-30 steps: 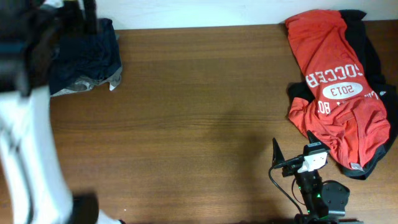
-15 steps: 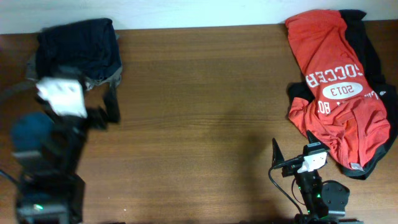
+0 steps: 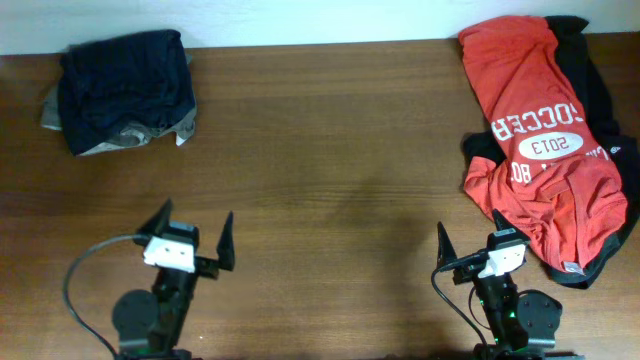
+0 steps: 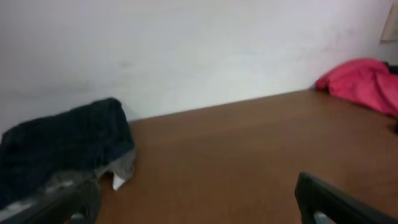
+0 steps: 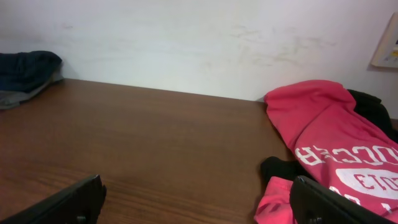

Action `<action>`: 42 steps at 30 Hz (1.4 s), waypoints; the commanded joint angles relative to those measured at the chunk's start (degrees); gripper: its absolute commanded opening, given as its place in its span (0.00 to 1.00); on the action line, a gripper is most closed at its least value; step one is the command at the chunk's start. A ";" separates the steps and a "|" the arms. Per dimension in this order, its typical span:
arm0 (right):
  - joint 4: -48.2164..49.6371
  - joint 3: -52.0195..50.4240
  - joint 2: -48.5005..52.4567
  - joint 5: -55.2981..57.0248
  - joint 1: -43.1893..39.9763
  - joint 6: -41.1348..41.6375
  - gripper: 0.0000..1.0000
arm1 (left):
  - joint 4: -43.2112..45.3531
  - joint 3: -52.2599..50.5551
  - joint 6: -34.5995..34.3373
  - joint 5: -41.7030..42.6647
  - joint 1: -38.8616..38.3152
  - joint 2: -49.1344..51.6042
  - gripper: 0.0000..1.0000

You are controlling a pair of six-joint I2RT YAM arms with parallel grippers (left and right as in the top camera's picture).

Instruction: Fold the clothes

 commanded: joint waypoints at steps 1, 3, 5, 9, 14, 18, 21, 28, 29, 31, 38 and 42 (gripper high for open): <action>-0.04 -0.42 -0.50 -0.50 0.46 0.00 0.99 | 1.40 -5.16 -0.13 0.59 -0.24 -4.20 0.99; -0.04 -0.42 -0.50 -0.50 0.46 0.00 0.99 | 1.33 -7.43 -0.13 0.61 -0.24 -6.14 0.99; -0.04 -0.42 -0.50 -0.50 0.46 0.00 0.99 | 1.14 -9.18 -0.13 0.63 -0.24 -7.89 0.99; -0.07 -0.42 -0.50 -0.50 0.46 0.00 0.99 | -3.10 -9.05 -0.11 -1.60 -0.87 -10.01 0.99; -0.04 -0.42 -0.50 -0.50 0.46 0.00 0.99 | -9.38 -9.07 -0.11 -2.21 -0.98 -13.09 0.99; -0.04 -0.42 -0.50 -0.50 0.46 0.00 0.99 | -9.42 -9.07 0.09 -2.43 -1.14 -15.02 0.99; -0.04 -0.42 -0.50 -0.50 0.46 0.00 0.99 | -9.42 -9.07 0.09 -2.45 -1.14 -16.59 0.99; -0.04 -0.42 -0.50 -0.50 0.46 0.00 0.99 | -9.27 -9.07 0.09 -2.43 -1.14 -17.31 0.99; -0.04 -0.42 -0.50 -0.50 0.46 0.00 0.99 | -9.27 -9.07 0.09 -2.43 -1.14 -17.33 0.99; -0.07 -0.42 -0.50 -0.50 0.46 0.00 0.99 | -9.29 -9.05 0.09 -2.43 -1.14 -17.31 0.99; -0.04 -0.42 -0.50 -0.50 0.46 0.00 0.99 | -9.29 -9.07 0.09 -2.43 -1.14 -17.31 0.99; -0.04 -0.42 -0.50 -0.50 0.46 0.00 0.99 | -9.29 -9.07 0.11 -2.43 -1.14 -17.31 0.99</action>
